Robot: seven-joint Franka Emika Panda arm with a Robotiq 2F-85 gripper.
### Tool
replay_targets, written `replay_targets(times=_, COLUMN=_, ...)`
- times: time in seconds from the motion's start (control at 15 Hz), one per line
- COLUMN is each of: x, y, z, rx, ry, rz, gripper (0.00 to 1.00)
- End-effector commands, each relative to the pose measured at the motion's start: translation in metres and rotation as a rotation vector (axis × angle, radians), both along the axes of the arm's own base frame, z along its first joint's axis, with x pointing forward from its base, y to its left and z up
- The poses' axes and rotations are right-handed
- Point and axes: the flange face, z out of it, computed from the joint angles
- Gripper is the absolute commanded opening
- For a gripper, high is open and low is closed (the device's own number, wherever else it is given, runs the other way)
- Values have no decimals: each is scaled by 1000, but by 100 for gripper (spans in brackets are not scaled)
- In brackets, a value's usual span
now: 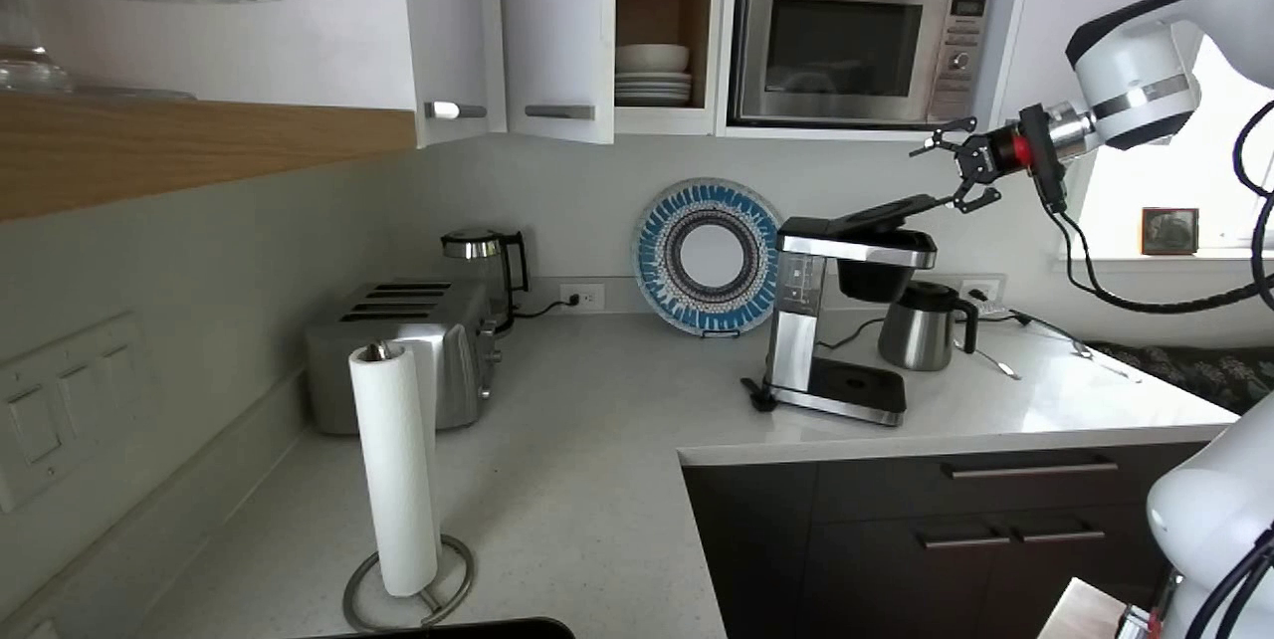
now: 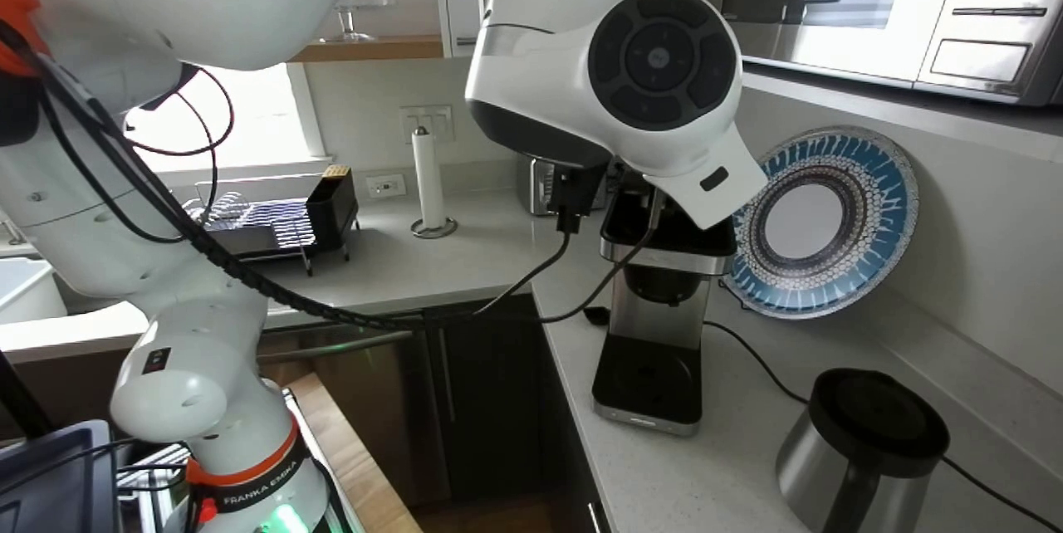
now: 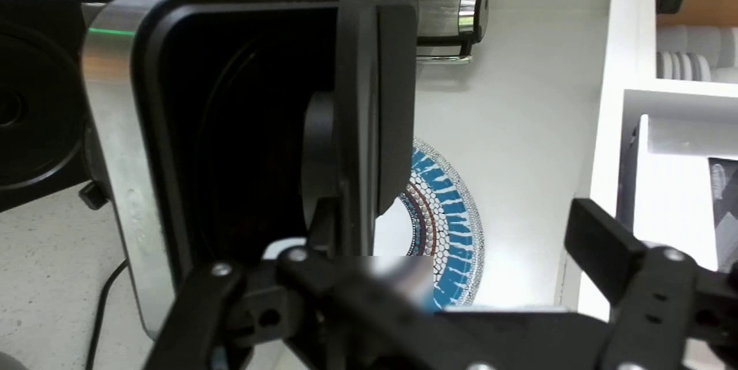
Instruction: Open the lid of the coffee machine
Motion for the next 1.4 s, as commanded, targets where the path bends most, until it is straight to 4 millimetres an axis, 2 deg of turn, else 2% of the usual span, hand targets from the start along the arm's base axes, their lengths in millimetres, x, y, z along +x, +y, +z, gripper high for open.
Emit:
replay_targets(times=0.0, x=4, y=12, z=15, rx=2, ry=-70, rz=31, gripper=100)
replay_targets(times=0.53, x=28, y=35, z=48, rx=-34, ry=-205, rz=79, gripper=100)
replay_targets(times=1.33, x=72, y=87, z=62, rx=-61, ry=-301, rz=198, gripper=100)
